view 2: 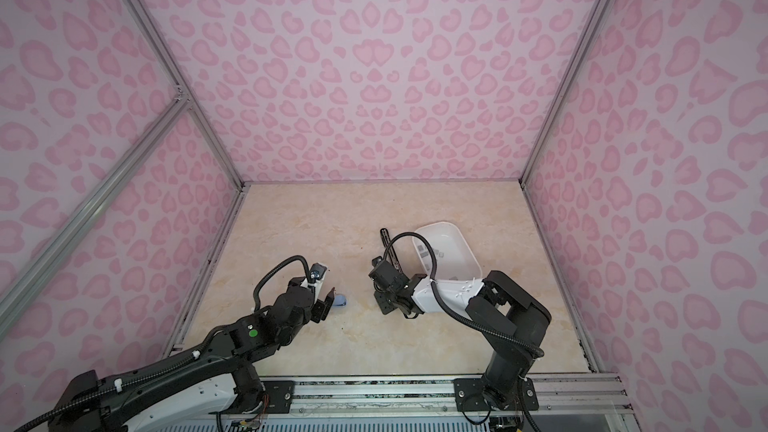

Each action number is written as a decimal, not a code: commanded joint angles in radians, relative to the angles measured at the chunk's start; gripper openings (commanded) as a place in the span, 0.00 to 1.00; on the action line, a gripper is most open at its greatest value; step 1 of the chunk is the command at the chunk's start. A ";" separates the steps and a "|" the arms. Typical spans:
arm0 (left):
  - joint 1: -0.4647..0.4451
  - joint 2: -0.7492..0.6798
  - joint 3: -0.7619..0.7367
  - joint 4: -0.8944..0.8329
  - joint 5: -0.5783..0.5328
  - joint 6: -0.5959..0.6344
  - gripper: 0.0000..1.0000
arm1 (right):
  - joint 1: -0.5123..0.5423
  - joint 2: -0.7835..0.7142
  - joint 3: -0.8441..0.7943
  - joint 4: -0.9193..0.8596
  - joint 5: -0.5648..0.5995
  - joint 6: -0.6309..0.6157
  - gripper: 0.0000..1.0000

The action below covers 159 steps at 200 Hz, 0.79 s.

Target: Load the staples into the stapler

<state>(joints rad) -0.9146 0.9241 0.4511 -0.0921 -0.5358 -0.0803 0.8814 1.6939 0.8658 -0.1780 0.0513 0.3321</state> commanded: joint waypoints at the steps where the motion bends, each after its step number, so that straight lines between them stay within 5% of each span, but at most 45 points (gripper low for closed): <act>1: 0.002 0.086 0.041 -0.002 0.068 0.072 0.78 | 0.000 -0.005 -0.003 0.001 0.009 0.006 0.45; 59: -0.008 0.326 0.160 -0.106 0.189 0.157 0.78 | -0.001 -0.149 -0.060 0.034 0.103 -0.031 0.48; 89: -0.019 0.448 0.239 -0.190 0.122 0.184 0.74 | 0.000 -0.226 -0.100 0.065 0.126 -0.045 0.52; 159: -0.018 0.657 0.643 -0.609 0.263 0.540 0.72 | -0.004 -0.276 -0.130 0.094 0.175 -0.070 0.53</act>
<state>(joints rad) -0.9321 1.5276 1.0138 -0.4450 -0.3660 0.2752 0.8787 1.4296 0.7475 -0.1078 0.2100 0.2867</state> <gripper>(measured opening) 0.727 0.526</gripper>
